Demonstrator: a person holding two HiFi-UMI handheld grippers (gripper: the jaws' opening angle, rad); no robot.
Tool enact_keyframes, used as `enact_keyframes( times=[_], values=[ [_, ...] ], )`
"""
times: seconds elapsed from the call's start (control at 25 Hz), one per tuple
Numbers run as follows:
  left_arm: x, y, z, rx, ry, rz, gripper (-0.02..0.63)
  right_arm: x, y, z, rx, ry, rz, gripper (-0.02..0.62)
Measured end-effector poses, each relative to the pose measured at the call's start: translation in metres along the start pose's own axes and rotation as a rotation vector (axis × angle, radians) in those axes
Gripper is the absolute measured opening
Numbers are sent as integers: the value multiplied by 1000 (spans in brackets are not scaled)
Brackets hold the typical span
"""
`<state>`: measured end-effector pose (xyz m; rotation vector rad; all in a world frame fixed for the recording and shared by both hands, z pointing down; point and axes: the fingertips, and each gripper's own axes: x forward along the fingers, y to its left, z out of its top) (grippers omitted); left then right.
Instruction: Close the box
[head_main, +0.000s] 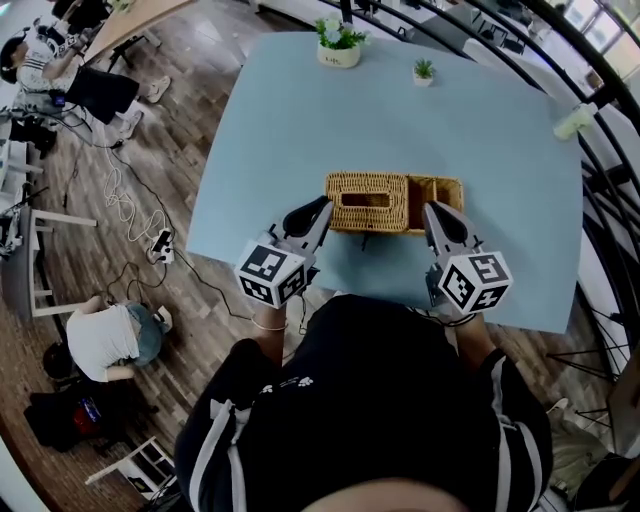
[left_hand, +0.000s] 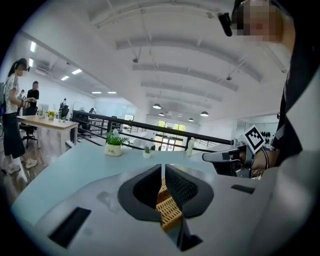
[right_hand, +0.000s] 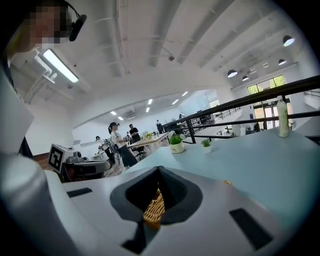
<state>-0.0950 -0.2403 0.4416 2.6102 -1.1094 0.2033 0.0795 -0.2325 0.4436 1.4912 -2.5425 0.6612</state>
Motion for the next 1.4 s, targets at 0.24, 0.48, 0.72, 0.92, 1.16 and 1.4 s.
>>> enact_keyframes(
  times=[0.24,0.48,0.72,0.92,1.16,1.4],
  values=[
    [4,-11,15,53,-34,-19,32,-3,3,11,-20,-27,15,0],
    [6,-15,11,82,-21,-15,32,-6,4,9,-11,-25,29,0],
    [8,-12,10,59,-19,-8,32,-5,1,7,3,-15,32,0],
    [10,-12,9,43,-12,-5,32,-4,0,8,4,-11,38,0],
    [8,-7,8,41,-16,-4,32,-1,3,6,6,-6,41,0],
    [8,-7,9,51,-8,-6,32,-1,3,7,6,-5,40,0]
  ],
)
